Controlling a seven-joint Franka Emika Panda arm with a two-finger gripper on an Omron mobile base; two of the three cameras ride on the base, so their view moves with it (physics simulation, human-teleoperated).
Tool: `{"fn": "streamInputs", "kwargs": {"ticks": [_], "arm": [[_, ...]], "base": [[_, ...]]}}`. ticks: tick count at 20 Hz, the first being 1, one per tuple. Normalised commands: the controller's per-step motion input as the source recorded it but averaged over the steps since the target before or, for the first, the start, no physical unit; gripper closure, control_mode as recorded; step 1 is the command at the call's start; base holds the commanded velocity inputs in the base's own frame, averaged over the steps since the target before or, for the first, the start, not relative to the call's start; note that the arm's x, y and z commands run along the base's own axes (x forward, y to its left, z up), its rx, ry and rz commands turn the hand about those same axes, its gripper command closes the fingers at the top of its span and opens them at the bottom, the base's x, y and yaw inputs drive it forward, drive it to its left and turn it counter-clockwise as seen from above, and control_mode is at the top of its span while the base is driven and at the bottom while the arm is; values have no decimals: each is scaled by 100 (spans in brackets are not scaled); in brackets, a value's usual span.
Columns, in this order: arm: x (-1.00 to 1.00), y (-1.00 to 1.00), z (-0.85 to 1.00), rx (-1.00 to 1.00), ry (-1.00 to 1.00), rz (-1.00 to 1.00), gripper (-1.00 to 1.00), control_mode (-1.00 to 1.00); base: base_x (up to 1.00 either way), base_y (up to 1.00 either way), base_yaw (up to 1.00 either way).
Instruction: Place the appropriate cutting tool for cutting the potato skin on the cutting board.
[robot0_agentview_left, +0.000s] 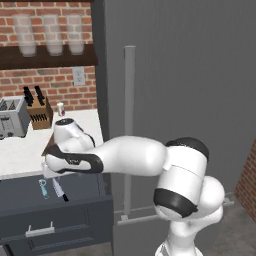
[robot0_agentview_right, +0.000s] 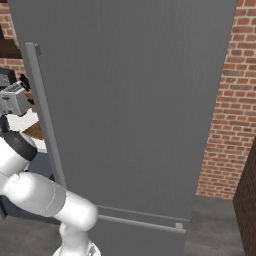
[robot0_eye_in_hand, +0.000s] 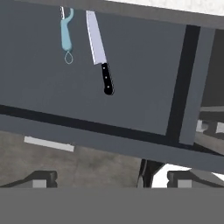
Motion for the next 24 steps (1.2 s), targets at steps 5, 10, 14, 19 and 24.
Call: {"fn": "streamInputs", "kwargs": {"ticks": [5, 10, 14, 19, 24], "arm": [[0, 12, -27, 0, 0, 8, -100, -100], [15, 14, -29, 0, 0, 6, -100, -100], [26, 14, -32, 0, 0, 4, -100, -100], [19, 16, -36, 0, 0, 3, -100, -100], [20, 28, -21, 0, 0, 1, -100, -100]], "base": [[0, 0, 0], [0, 0, 0], [0, 0, 0], [0, 0, 0], [0, 0, 0]]}}
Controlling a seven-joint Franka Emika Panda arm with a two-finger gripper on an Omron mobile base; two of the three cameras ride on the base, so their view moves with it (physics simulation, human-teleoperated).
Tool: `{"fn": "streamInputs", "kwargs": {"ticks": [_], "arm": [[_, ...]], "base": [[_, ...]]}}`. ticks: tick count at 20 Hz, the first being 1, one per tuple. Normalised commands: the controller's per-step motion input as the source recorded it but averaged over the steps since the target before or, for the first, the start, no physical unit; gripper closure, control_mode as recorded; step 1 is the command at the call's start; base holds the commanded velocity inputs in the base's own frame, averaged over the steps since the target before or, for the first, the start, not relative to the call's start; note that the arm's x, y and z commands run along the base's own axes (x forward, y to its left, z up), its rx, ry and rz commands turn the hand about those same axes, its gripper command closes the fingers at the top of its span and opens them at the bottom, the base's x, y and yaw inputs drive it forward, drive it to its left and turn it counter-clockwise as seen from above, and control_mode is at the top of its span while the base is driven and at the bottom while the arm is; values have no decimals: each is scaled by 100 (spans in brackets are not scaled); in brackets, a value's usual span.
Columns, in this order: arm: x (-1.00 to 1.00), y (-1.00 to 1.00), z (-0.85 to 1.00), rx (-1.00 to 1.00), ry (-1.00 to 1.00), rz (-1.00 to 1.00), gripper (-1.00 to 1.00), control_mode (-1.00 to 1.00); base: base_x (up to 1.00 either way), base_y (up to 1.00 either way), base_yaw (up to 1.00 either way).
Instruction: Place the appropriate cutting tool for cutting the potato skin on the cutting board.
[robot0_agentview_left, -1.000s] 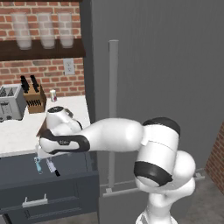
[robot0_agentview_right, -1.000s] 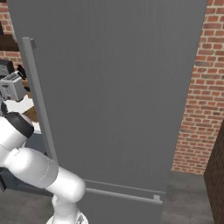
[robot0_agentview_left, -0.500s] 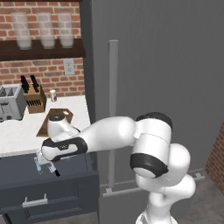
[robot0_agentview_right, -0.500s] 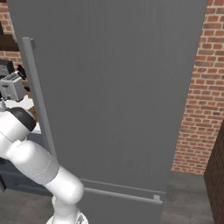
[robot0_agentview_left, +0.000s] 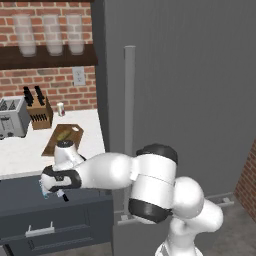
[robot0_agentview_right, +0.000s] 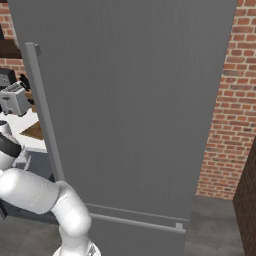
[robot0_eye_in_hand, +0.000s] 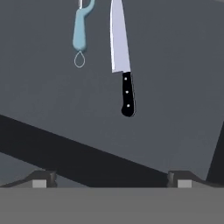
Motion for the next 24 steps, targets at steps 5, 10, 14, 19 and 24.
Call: {"fn": "streamInputs", "kwargs": {"ticks": [5, 10, 14, 19, 24], "arm": [[17, 11, -18, 0, 3, 0, -100, -100], [11, 11, -14, 0, 2, 2, -100, -100], [1, 10, -17, 0, 0, 4, -100, -100], [0, 15, -24, 0, 0, 5, -100, -100], [0, 11, -25, 0, 0, 5, -100, -100]], "base": [[0, 0, 0], [0, 0, 0], [0, 0, 0], [0, 0, 0], [0, 0, 0]]}}
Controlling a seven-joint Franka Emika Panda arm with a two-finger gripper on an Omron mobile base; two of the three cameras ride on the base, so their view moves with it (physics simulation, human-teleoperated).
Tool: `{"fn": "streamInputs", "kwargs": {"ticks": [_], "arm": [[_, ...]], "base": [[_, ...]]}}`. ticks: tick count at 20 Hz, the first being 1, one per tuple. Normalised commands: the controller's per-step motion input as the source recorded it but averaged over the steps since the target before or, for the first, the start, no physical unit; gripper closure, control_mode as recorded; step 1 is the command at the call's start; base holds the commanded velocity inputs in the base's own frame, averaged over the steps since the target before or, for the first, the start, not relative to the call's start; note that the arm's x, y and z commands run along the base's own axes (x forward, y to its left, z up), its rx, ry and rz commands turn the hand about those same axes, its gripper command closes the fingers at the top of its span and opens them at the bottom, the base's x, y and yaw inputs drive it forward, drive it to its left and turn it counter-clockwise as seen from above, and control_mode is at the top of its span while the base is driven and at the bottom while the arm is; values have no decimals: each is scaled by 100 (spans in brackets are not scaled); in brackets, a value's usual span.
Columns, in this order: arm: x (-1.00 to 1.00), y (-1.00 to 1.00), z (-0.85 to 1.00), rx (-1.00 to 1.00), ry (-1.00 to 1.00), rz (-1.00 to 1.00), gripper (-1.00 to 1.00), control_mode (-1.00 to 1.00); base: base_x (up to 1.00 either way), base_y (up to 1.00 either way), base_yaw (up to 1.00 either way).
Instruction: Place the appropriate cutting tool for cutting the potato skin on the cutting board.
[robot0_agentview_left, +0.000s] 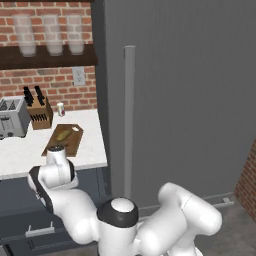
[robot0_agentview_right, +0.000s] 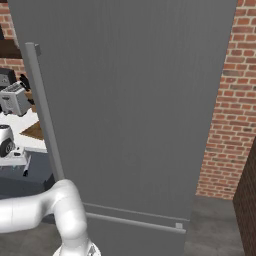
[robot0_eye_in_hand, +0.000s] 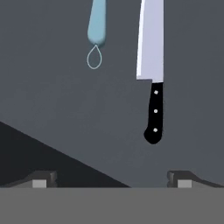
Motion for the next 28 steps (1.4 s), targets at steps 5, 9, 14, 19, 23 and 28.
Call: {"fn": "streamInputs", "kwargs": {"ticks": [5, 9, 14, 19, 23, 28], "arm": [[0, 5, -17, 0, 0, 6, -100, -100], [0, 6, -19, 0, 0, 6, -100, -100], [-6, 1, -15, 0, 0, 7, -100, -100], [-19, 0, -10, 0, 0, 6, -100, -100], [-39, 0, 0, 0, 0, 6, -100, -100], [-60, 0, 0, 0, 0, 5, -100, -100]], "base": [[0, 0, 0], [0, 0, 0], [0, 0, 0], [0, 0, 0], [0, 0, 0], [0, 0, 0]]}}
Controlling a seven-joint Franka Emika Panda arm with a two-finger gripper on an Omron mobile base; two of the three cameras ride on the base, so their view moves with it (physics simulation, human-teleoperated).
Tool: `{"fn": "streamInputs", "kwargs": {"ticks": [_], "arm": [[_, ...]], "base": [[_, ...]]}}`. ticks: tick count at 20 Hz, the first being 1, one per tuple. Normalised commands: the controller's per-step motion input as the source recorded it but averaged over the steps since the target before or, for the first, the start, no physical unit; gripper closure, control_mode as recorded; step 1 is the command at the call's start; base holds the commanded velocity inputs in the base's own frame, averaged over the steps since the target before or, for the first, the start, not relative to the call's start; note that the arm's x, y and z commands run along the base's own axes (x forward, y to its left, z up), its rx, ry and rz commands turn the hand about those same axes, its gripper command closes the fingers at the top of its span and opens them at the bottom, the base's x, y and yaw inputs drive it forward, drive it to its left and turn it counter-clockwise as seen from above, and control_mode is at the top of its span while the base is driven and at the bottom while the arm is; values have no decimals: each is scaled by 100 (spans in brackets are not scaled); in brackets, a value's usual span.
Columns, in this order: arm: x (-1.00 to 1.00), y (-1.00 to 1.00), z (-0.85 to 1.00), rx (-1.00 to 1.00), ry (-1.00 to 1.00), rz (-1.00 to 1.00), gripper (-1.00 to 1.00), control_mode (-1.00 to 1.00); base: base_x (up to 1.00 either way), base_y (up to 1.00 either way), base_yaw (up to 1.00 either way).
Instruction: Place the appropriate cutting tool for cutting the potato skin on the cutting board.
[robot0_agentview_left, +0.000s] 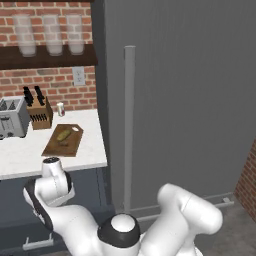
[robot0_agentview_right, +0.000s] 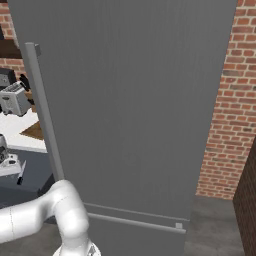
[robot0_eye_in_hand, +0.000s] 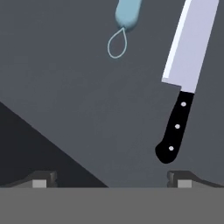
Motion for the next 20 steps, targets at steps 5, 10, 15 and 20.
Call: {"fn": "streamInputs", "kwargs": {"ticks": [5, 10, 15, 20], "arm": [[-77, 0, 0, 0, 0, 5, -100, -100], [-77, 0, -1, 0, 0, 3, -100, -100], [-16, 0, 1, 0, 0, 0, -100, -100], [61, 0, 10, 0, 0, -1, -100, -100]], "base": [[0, 0, 0], [0, 0, 0], [0, 0, 0], [0, 0, 0]]}}
